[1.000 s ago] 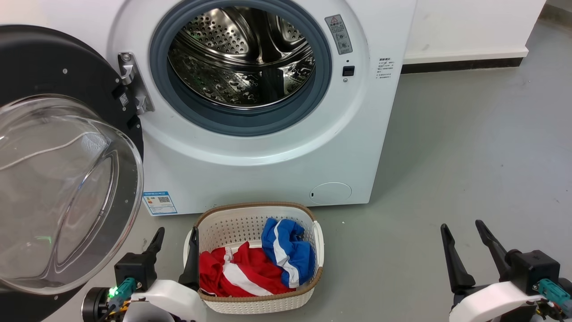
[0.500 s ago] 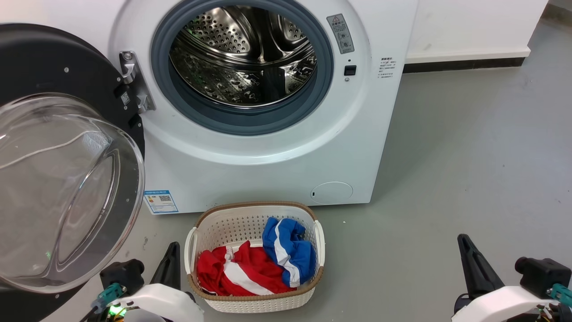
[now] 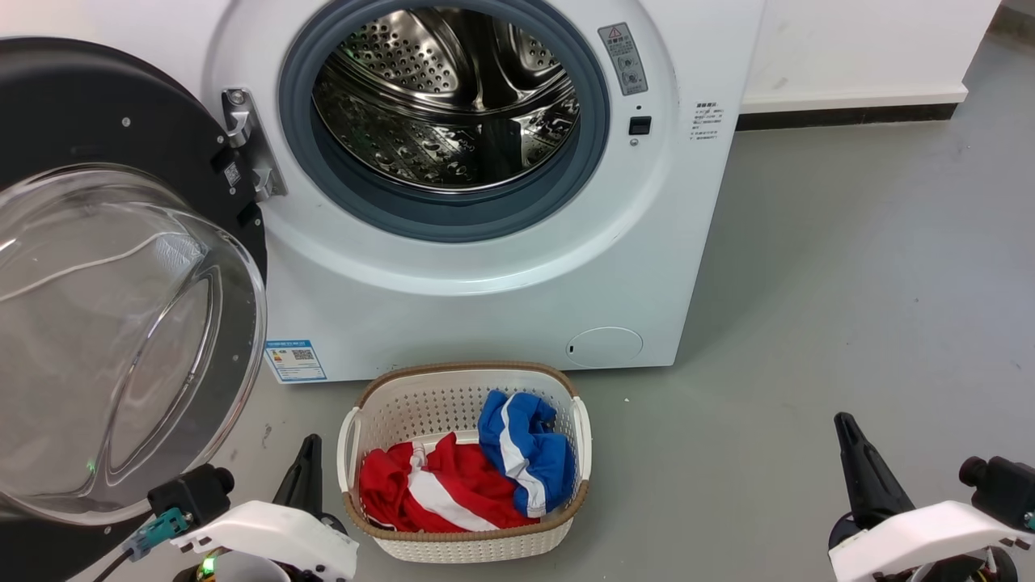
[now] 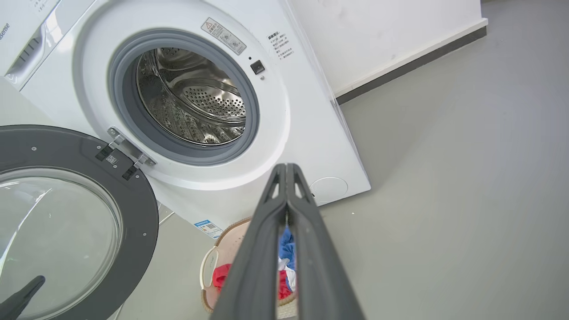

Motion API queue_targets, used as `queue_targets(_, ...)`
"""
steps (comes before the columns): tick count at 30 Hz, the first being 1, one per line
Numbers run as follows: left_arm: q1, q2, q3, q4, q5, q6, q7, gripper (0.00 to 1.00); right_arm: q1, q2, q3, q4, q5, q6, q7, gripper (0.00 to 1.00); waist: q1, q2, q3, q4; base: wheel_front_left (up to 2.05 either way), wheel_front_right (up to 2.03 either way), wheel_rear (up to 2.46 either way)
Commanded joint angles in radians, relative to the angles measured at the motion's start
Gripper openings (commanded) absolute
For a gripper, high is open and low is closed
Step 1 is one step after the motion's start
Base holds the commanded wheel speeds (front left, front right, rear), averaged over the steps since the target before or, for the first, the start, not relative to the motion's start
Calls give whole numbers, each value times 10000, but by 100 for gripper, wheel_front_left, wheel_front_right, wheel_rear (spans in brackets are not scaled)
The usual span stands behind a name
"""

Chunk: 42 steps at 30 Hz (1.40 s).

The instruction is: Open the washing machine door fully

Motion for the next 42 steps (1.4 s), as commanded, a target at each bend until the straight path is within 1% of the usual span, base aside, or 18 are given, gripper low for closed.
queue_targets(1, -329, -48, 204, -148, -372, -118, 75, 0, -322, -1, -57, -58, 486, 2, 43, 0, 0, -1, 5, 11, 0, 0, 0)
queue_targets(18, -411, -398, 881, -157, -2349, -587, 592, 0, -619, 49, -233, 268, 2941, 1, 345, 0, 0, -1, 52, 111, 0, 0, 0)
queue_targets(42, -522, -795, 1636, -159, -4532, -1105, 1174, 0, -951, 110, -426, 626, 5674, 1, 679, 0, 0, -1, 115, 247, 0, 0, 0)
